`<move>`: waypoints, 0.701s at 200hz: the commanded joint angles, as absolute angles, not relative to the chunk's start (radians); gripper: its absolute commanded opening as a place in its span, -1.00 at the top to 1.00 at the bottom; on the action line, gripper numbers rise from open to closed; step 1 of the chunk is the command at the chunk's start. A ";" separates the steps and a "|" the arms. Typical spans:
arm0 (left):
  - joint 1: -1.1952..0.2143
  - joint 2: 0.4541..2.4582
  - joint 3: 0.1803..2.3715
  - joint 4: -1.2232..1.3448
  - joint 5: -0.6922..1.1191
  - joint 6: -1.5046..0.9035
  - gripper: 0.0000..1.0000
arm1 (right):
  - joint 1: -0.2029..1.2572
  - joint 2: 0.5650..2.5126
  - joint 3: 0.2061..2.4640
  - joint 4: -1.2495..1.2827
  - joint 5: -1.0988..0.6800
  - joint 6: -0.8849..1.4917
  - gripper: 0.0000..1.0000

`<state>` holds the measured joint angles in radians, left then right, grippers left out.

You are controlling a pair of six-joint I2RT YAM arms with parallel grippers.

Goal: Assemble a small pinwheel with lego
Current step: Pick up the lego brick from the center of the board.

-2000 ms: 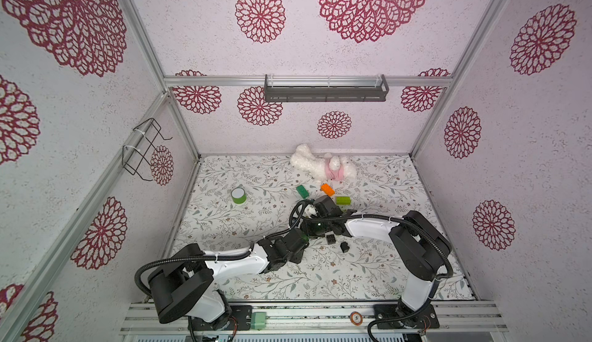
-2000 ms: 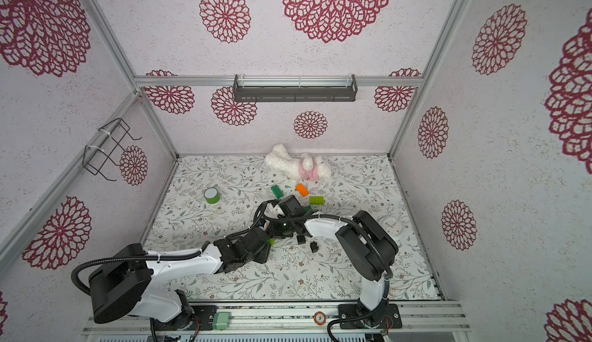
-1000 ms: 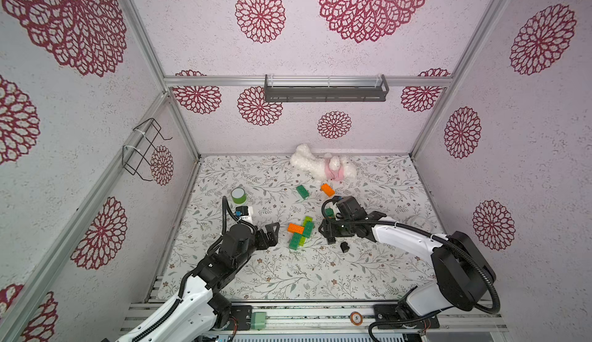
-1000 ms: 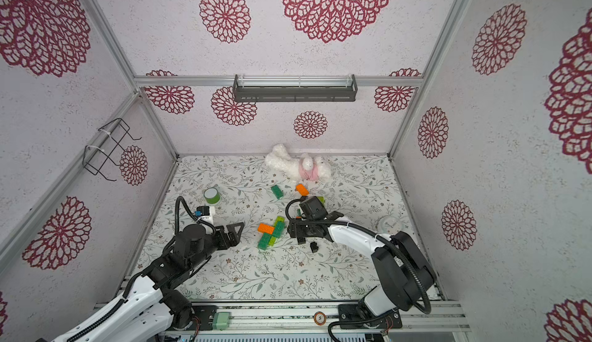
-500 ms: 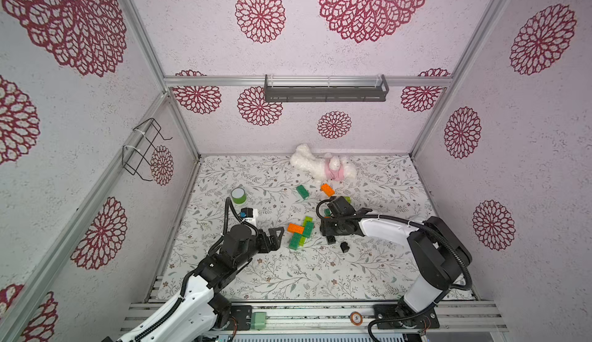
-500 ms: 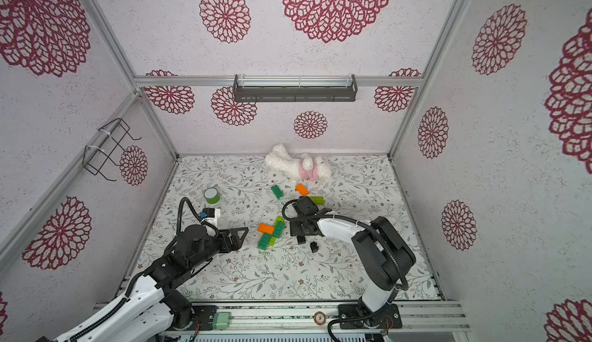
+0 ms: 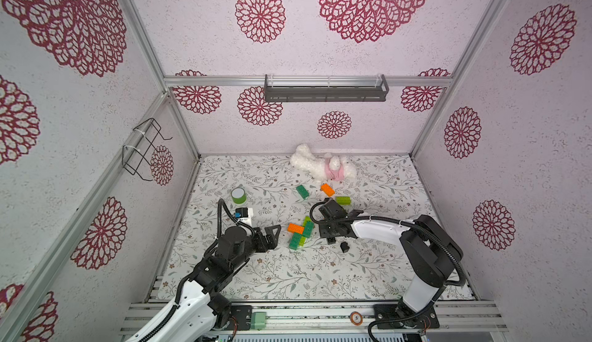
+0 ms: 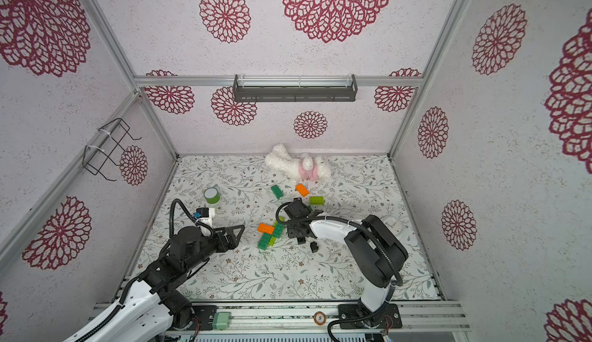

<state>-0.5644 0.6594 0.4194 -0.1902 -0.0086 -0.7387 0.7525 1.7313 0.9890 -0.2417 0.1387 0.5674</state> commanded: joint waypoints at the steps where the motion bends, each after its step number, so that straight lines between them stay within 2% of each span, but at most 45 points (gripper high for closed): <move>1: -0.555 0.652 0.402 -0.183 -0.013 -0.752 -0.95 | 0.758 1.734 0.988 -0.248 0.188 0.593 0.01; 21: -0.556 0.649 0.401 -0.183 -0.013 -0.754 -0.95 | 0.759 1.735 0.987 -0.254 0.213 0.605 0.10; 56: -0.554 0.648 0.397 -0.178 -0.013 -0.763 -0.94 | 0.758 1.735 0.980 -0.274 0.250 0.623 0.05; 93: -0.554 0.649 0.400 -0.173 0.000 -0.767 -0.94 | 0.758 1.741 0.971 -0.246 0.213 0.625 0.03; 140: -0.554 0.646 0.401 -0.176 0.006 -0.772 -0.94 | 0.758 1.752 0.963 -0.224 0.211 0.638 0.15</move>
<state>-0.5636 0.6582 0.4095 -0.1947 -0.0044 -0.7616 0.7536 1.7477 0.9710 -0.2317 0.2054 0.6128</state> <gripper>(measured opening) 0.972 0.450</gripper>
